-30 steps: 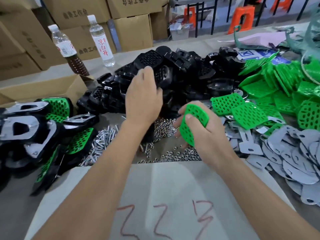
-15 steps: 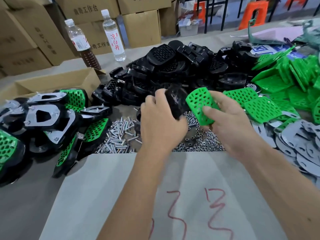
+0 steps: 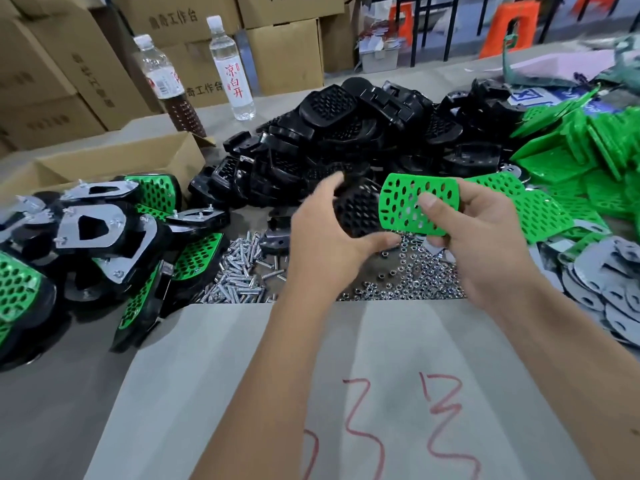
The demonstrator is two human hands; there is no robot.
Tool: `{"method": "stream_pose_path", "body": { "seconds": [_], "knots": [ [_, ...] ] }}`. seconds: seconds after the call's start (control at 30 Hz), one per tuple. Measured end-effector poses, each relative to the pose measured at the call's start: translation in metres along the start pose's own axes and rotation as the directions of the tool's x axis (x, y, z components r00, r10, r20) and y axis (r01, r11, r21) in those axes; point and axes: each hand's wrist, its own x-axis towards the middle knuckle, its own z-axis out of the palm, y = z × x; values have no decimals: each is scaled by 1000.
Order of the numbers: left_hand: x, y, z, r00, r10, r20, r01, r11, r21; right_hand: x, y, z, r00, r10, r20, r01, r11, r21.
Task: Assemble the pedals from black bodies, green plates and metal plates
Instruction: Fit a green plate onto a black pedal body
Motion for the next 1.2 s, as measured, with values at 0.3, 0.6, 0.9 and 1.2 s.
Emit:
{"method": "stream_pose_path", "body": {
  "seconds": [0.3,0.6,0.9,1.2],
  "knots": [
    [-4,-6,8,977,-36,210,129,885,-447,5,1,-6,960,-6,-280,14,1000,24],
    [-5,-5,9,980,1,200,85,902,-423,1,1,0,971,-62,-231,65,998,5],
    [-12,2,7,972,29,233,80,891,-448,0,8,5,984,-176,13,175,958,-227],
    [-15,6,7,977,15,212,96,861,-500,-1,9,6,987,-154,36,157,923,-352]
  ]
}}
